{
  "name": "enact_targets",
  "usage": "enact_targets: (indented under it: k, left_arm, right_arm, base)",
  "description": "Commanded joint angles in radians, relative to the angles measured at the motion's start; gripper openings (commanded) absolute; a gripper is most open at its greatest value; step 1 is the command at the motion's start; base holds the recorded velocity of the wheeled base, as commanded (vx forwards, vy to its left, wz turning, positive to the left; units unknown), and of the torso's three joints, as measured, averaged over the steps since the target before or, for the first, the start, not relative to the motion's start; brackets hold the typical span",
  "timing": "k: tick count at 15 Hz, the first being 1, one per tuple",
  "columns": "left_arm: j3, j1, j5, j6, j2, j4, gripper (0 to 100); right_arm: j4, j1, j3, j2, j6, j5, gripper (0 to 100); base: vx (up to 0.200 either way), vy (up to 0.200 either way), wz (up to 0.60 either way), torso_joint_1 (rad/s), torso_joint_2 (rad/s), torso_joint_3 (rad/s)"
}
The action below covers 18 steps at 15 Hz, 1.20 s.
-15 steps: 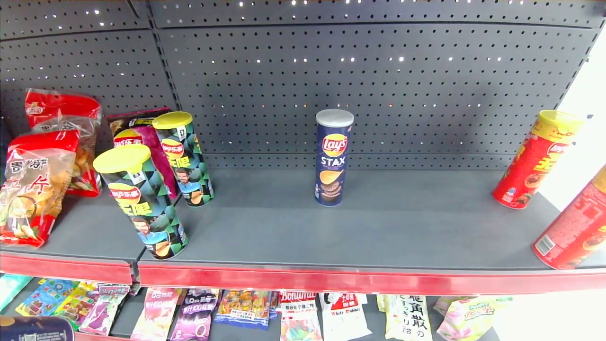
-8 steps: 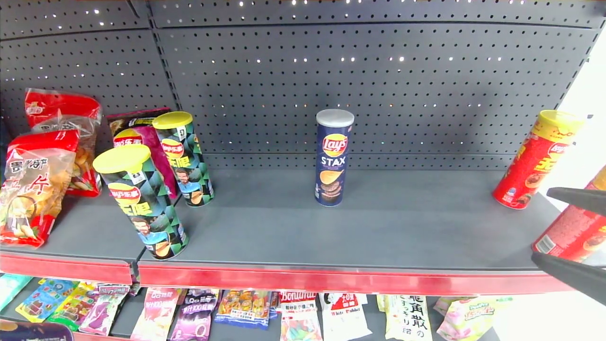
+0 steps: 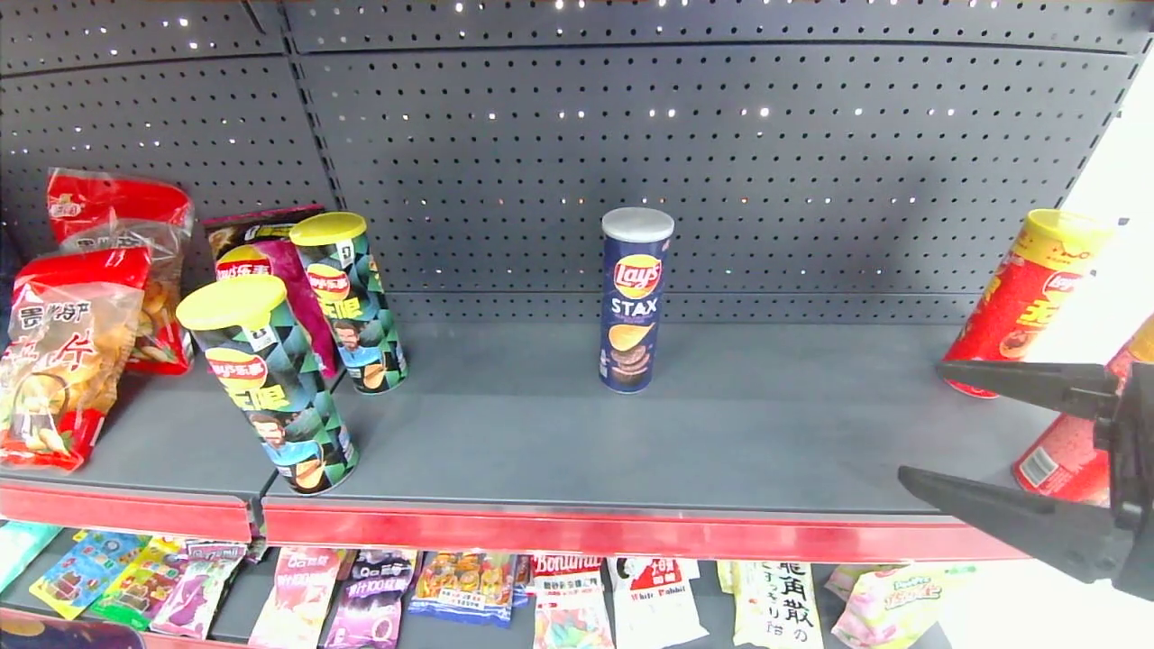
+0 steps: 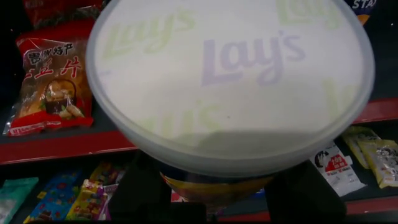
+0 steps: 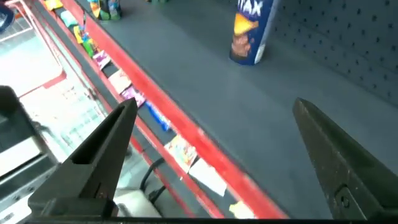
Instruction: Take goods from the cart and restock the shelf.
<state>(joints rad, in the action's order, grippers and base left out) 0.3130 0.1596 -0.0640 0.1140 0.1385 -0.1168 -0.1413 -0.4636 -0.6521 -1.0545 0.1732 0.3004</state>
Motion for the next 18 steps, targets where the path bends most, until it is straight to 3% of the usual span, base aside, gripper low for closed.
enact_targets:
  k: [1, 6, 9, 13, 18]
  left_arm:
    - [-0.005, 0.0, 0.0, 0.001, 0.007, 0.0, 0]
    - [-0.005, 0.0, -0.002, 0.003, 0.009, 0.0, 0]
    - [-0.008, 0.0, -0.003, 0.003, 0.009, 0.0, 0]
    - [-0.008, 0.0, -0.003, 0.003, 0.01, -0.001, 0]
    - [-0.003, 0.0, -0.005, 0.006, 0.013, -0.001, 0]
  right_arm:
    - [-0.058, -0.015, 0.003, -0.088, 0.003, -0.001, 100]
    - [-0.317, -0.075, -0.009, -0.337, -0.003, -0.064, 100]
    - [-0.459, -0.076, -0.09, -0.496, -0.004, -0.095, 100]
    - [-0.483, -0.101, -0.276, -0.644, -0.069, -0.178, 100]
    - [-0.485, -0.113, -0.337, -0.722, -0.073, -0.21, 100]
  base:
    - [0.0, 0.0, 0.0, 0.0, 0.0, 0.0]
    - [0.0, 0.0, 0.0, 0.0, 0.0, 0.0]
    - [0.0, 0.0, 0.0, 0.0, 0.0, 0.0]
    - [0.0, 0.0, 0.0, 0.0, 0.0, 0.0]
    - [0.0, 0.0, 0.0, 0.0, 0.0, 0.0]
